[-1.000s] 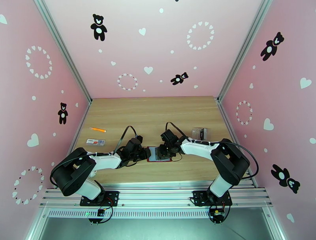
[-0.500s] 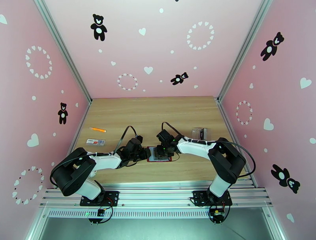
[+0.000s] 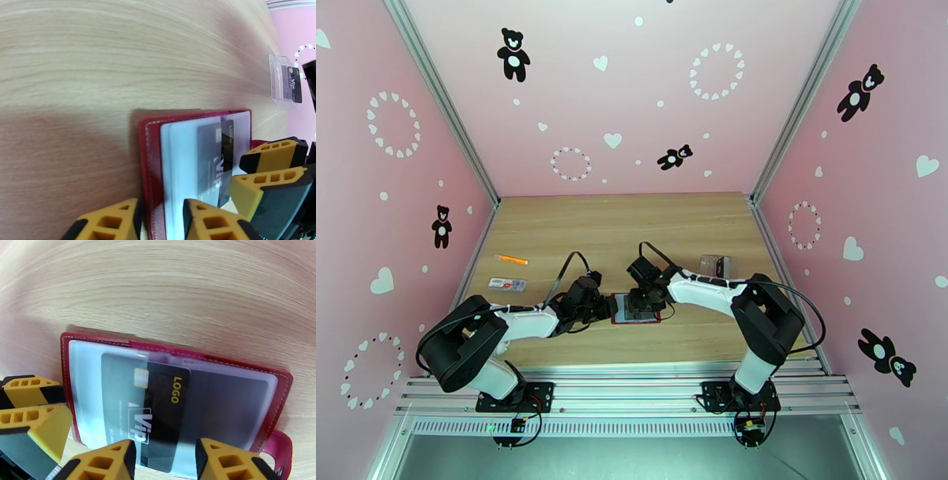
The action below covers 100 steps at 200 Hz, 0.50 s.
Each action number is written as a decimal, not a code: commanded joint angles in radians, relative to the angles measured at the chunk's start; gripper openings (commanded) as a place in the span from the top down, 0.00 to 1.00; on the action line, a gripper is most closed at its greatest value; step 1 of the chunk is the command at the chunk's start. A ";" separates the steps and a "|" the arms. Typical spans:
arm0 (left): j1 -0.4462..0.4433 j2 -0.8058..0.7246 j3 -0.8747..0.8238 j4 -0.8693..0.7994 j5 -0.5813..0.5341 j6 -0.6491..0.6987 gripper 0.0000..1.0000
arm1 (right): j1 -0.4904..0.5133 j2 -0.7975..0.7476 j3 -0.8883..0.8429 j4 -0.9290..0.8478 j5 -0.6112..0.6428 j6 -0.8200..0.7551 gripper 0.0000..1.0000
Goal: Put the credit cards into the card holder
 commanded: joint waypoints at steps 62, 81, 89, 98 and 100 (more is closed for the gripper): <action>-0.006 0.002 -0.020 -0.050 -0.009 0.018 0.66 | 0.005 0.045 0.026 0.036 -0.061 0.016 0.60; -0.006 0.003 -0.021 -0.047 -0.009 0.018 0.66 | 0.008 0.050 0.028 0.047 -0.073 0.021 0.62; -0.006 0.003 -0.021 -0.047 -0.007 0.018 0.66 | 0.009 0.051 0.029 0.053 -0.078 0.024 0.63; -0.006 0.002 -0.021 -0.047 -0.007 0.018 0.66 | 0.011 0.053 0.031 0.056 -0.079 0.026 0.64; -0.007 0.002 -0.021 -0.047 -0.008 0.017 0.66 | 0.012 0.054 0.030 0.055 -0.078 0.025 0.64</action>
